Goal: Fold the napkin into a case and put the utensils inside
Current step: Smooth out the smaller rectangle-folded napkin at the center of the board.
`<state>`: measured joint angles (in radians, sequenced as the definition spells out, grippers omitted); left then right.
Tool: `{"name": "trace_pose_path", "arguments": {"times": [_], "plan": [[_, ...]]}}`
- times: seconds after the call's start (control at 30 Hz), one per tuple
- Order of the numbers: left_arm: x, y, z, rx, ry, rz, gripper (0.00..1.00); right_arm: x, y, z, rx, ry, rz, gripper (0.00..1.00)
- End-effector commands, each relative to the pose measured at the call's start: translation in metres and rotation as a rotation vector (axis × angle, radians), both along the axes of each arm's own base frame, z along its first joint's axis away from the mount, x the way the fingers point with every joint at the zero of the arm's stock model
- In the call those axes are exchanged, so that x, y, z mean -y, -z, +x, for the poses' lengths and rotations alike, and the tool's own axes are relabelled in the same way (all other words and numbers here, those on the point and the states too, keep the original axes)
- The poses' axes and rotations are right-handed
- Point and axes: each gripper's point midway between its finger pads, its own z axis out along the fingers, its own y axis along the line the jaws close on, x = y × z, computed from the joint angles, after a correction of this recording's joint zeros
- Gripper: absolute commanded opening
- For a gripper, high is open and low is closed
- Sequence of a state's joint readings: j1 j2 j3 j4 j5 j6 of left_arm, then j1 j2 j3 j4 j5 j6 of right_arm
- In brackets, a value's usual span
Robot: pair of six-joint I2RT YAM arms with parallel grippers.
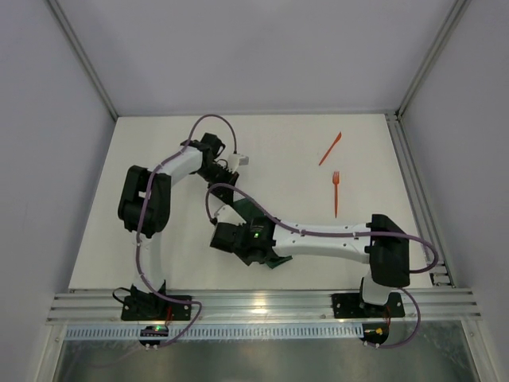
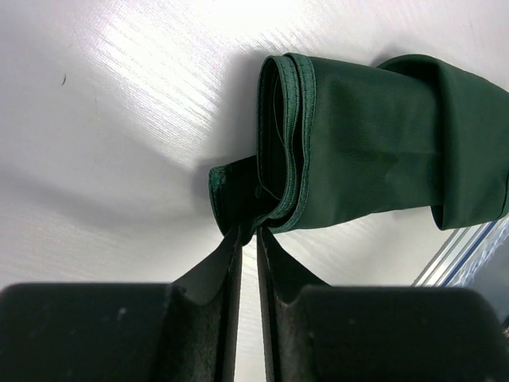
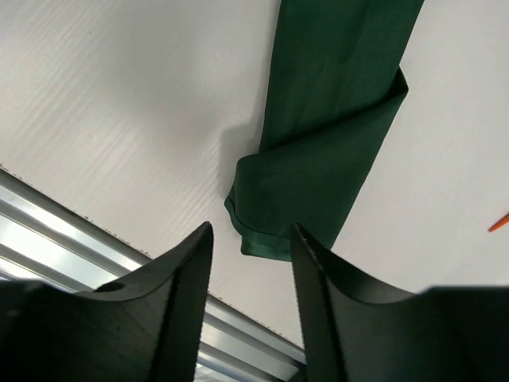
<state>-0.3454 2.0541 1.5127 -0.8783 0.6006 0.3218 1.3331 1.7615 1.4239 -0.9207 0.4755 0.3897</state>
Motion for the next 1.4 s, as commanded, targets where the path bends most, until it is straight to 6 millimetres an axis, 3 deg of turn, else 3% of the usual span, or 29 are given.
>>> {"name": "trace_pose_path", "arguments": {"times": [0.0,0.03,0.07,0.1,0.23,0.3,0.37,0.5,0.67,0.83,1.03,1.13,1.23,1.37], "plan": [[0.002,-0.022,0.01,0.063,-0.001,-0.018,0.15,-0.002,-0.014,0.011,-0.028,0.034,0.15,0.45],[0.001,-0.021,0.01,0.062,-0.004,-0.016,0.15,0.005,-0.005,0.011,-0.043,0.044,0.151,0.36],[0.001,-0.02,0.01,0.06,-0.004,-0.016,0.15,0.001,-0.014,0.021,-0.028,0.07,0.231,0.32],[0.001,-0.02,0.009,0.061,-0.004,-0.014,0.16,0.007,-0.002,0.018,-0.066,0.069,0.241,0.29],[-0.001,-0.02,0.009,0.064,-0.009,-0.011,0.16,-0.002,0.009,0.025,-0.116,0.067,0.385,0.13],[-0.002,-0.02,0.01,0.063,-0.014,-0.009,0.16,0.003,0.027,0.021,-0.148,0.072,0.372,0.04],[-0.004,-0.019,0.011,0.064,-0.02,-0.009,0.16,0.0,0.041,0.013,-0.196,0.068,0.379,0.04],[-0.011,-0.022,0.016,0.063,-0.048,-0.02,0.16,0.015,0.082,0.003,-0.247,0.137,0.324,0.04],[-0.018,-0.049,0.024,0.128,-0.076,-0.039,0.16,0.026,0.102,0.008,-0.227,0.152,0.258,0.04],[-0.003,-0.07,0.016,0.156,-0.047,-0.067,0.17,0.029,0.091,0.02,-0.177,0.139,0.221,0.04],[0.019,-0.051,0.002,0.091,0.017,-0.076,0.17,0.017,0.029,0.041,-0.074,0.134,0.322,0.06],[0.03,-0.037,-0.001,0.063,0.046,-0.068,0.17,0.017,0.013,0.049,-0.046,0.165,0.372,0.09],[0.036,-0.024,0.003,0.064,0.051,-0.044,0.17,0.028,0.012,0.055,-0.045,0.226,0.388,0.09],[0.025,-0.001,0.013,0.07,0.028,0.047,0.17,0.058,0.041,0.057,-0.088,0.337,0.344,0.09]]}}
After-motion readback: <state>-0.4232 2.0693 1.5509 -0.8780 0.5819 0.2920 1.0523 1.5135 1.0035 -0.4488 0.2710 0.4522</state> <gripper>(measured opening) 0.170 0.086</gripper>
